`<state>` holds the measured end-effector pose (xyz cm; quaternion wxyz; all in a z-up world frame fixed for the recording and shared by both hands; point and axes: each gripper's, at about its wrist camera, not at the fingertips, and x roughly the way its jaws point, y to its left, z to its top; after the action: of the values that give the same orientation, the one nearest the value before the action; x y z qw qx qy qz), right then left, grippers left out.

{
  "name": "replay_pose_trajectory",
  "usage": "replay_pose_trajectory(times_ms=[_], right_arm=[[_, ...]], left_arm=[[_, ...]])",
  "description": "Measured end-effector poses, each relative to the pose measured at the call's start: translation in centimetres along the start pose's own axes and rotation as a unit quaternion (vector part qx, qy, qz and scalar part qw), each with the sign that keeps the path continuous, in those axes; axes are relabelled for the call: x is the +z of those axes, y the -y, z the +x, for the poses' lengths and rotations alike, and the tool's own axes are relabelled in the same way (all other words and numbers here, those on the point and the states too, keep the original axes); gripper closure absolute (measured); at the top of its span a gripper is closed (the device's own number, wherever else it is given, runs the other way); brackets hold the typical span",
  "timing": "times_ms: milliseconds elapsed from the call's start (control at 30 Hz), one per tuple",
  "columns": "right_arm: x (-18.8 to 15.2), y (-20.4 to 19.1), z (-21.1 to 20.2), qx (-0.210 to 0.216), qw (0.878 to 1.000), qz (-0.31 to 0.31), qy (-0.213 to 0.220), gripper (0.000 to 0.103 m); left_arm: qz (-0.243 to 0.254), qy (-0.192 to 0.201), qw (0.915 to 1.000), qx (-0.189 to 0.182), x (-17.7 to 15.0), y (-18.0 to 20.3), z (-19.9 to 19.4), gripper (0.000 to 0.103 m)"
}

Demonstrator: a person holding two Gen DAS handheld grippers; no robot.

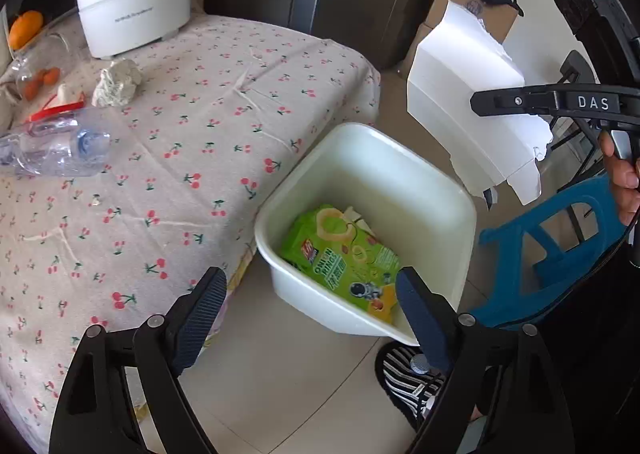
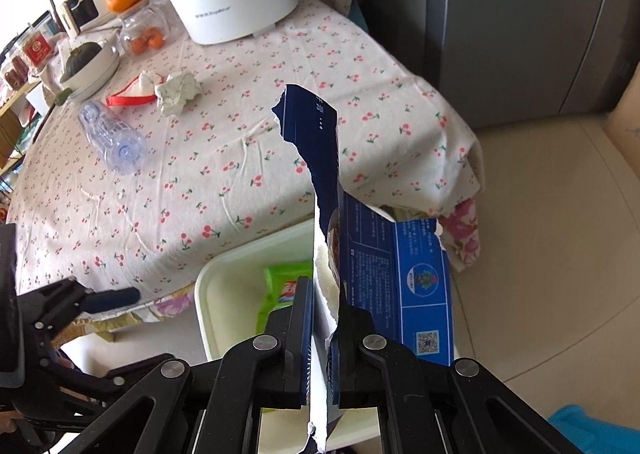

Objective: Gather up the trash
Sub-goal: 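Lower the blue carton into the bin and open the right gripper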

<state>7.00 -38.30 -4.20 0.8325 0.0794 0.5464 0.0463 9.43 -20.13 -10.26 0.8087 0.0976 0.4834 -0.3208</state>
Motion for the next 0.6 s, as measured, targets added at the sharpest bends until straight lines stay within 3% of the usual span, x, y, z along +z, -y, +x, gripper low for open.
replay_pose_trajectory(times_ms=[100,367,433,500,600], right_arm=[[-0.3,-0.2,1.3,0.006,1.000,0.005,-0.023,0.098],[-0.5,-0.6,4.6,-0.006,0.996,0.018,-0.092,0.090],[-0.4,-0.7,4.7,-0.005,0.995,0.024,-0.095,0.076],[-0.2,-0.9,4.4,-0.003,0.996,0.030,-0.089,0.056],[0.2,-1.5,4.0,-0.007,0.997,0.024,-0.076,0.048]], left_arm=[[-0.004,0.005,0.9996,0.026,-0.8,-1.1,-1.2,0.008],[-0.036,0.022,0.9982,0.044,-2.2,-3.9,-3.9,0.000],[-0.042,0.026,0.9975,0.051,-2.3,-4.3,-4.4,0.000],[-0.049,0.030,0.9968,0.055,-2.5,-4.8,-4.9,0.000],[-0.056,0.034,0.9958,0.064,-2.7,-5.5,-5.5,0.000]])
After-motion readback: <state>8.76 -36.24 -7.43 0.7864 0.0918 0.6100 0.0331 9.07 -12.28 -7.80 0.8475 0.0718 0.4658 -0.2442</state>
